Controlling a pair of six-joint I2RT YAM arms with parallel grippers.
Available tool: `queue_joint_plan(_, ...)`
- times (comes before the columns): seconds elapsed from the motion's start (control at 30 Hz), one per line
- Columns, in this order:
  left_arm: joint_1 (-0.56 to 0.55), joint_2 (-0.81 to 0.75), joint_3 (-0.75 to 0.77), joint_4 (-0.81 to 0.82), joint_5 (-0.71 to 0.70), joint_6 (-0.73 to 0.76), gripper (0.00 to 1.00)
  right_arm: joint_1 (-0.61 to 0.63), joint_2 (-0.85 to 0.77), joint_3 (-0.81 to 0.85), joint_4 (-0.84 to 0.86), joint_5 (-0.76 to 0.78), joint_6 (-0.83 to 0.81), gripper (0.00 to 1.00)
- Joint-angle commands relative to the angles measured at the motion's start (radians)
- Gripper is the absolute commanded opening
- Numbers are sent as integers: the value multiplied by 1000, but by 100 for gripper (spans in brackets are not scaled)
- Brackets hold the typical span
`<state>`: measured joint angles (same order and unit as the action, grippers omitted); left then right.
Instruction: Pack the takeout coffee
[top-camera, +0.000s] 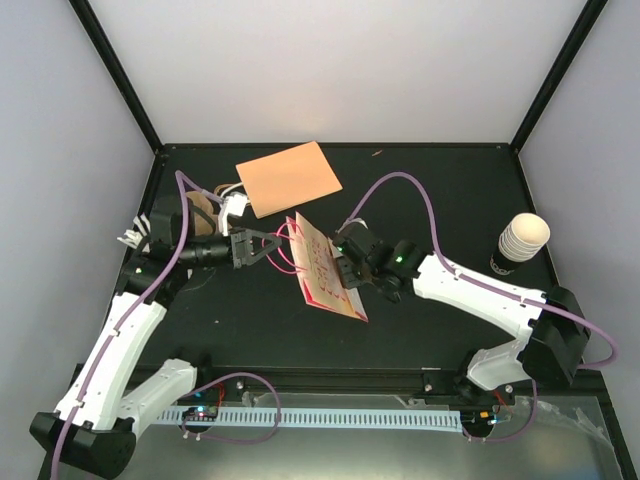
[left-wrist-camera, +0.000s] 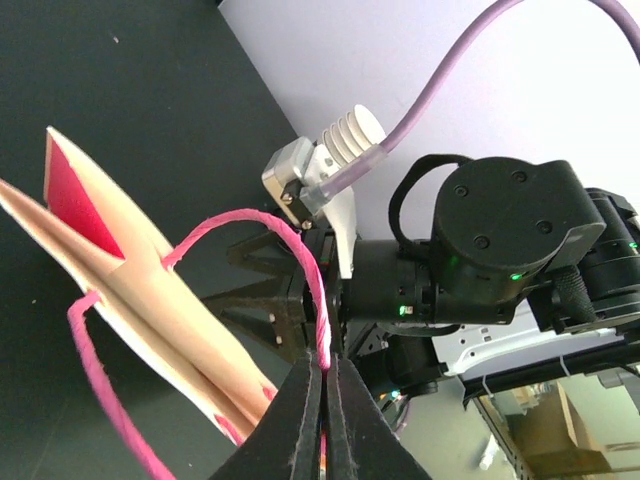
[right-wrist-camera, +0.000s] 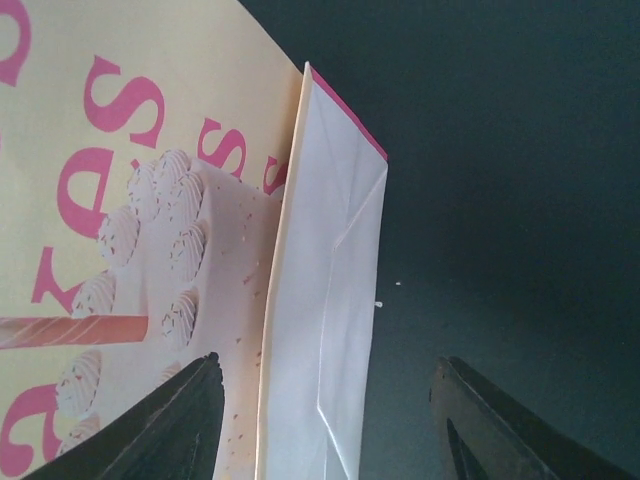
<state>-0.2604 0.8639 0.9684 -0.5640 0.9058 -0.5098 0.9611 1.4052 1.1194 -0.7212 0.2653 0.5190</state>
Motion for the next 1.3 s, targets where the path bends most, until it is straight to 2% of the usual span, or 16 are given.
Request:
queue_joint_plan(0.0, -16, -8, 63, 37, 2, -19, 2, 14, -20, -4, 0, -10, 23, 61)
queue_joint_plan(0.3, -20, -12, 56, 33, -18, -16, 2, 32, -11, 2, -23, -7, 72, 67)
queue_joint_plan(1.0, -27, -21, 50, 29, -30, -15, 2, 50, 115, 1, 39, -36, 80, 65)
queue_joint_plan(1.27, -27, -20, 52, 29, -30, -13, 2, 51, 150, -7, 38, 2, 85, 63)
